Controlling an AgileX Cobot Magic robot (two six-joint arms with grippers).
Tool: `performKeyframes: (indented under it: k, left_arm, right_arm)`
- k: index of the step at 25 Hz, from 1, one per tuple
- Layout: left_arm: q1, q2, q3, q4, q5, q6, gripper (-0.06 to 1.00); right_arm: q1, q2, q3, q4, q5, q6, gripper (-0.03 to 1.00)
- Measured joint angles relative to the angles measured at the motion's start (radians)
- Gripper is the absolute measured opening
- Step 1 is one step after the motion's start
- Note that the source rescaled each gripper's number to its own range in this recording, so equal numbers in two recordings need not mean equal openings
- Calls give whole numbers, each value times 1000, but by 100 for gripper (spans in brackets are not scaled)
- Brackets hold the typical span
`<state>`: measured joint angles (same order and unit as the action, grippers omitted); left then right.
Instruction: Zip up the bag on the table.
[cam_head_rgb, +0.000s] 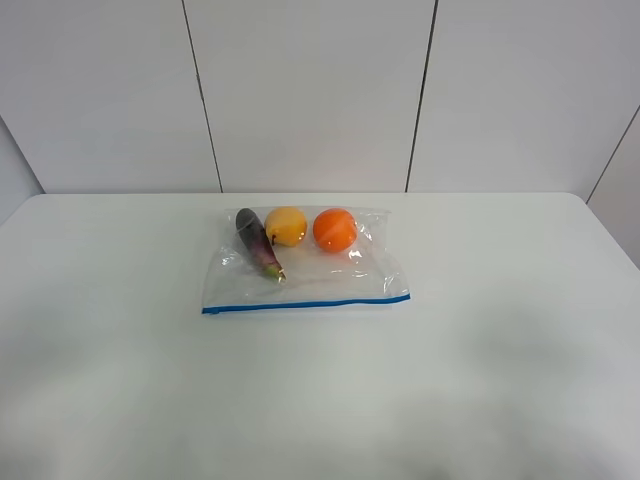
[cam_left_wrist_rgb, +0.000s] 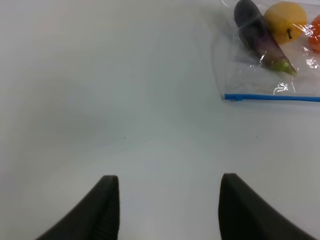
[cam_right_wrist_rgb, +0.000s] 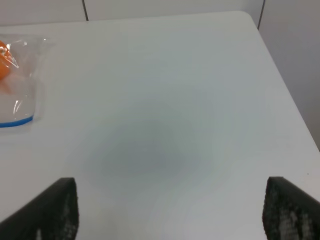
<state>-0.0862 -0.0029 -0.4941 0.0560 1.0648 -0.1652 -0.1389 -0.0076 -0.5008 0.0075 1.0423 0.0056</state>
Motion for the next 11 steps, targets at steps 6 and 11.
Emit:
performKeyframes:
  k: [6, 11]
  left_arm:
    - [0, 0, 0, 0, 0, 0, 60]
    - [0, 0, 0, 0, 0, 0, 60]
  right_arm:
    - [0, 0, 0, 0, 0, 0, 100]
    - [0, 0, 0, 0, 0, 1, 100]
